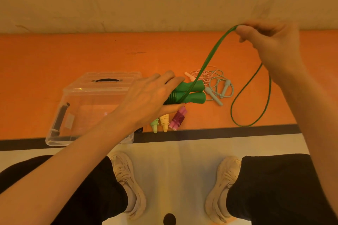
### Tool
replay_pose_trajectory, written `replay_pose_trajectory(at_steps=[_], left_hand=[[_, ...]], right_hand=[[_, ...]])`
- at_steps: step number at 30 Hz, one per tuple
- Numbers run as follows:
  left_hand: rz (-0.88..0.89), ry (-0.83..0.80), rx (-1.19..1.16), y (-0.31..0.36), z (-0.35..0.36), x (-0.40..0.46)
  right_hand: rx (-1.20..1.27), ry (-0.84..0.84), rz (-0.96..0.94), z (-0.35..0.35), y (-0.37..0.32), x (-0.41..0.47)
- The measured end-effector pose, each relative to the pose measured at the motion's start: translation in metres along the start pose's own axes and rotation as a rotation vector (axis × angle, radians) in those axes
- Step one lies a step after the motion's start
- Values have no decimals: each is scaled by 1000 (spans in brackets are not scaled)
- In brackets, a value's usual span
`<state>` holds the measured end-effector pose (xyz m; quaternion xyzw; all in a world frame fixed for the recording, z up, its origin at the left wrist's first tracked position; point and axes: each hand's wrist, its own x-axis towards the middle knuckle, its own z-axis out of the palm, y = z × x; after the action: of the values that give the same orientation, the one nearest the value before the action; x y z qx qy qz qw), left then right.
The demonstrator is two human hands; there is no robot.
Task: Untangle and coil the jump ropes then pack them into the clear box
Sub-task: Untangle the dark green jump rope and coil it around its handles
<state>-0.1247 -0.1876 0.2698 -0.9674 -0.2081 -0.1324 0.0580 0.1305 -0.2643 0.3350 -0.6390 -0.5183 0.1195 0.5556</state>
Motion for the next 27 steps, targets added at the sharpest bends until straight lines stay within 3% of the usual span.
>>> replay_pose_trajectory(at_steps=[7,12,17,27], left_hand=[[24,-64,-81,7,2,-7],[77,-19,-138,17,-5,-7],[141,-39,-48,17,-10,-7],[159,-90,-336,23,-15,-8]], right_hand=[[13,6,-12,27,9,14],[-16,-42,36,40,24,14],[-59,-82,79,43,30,13],[-85,-168,150,47,34,8]])
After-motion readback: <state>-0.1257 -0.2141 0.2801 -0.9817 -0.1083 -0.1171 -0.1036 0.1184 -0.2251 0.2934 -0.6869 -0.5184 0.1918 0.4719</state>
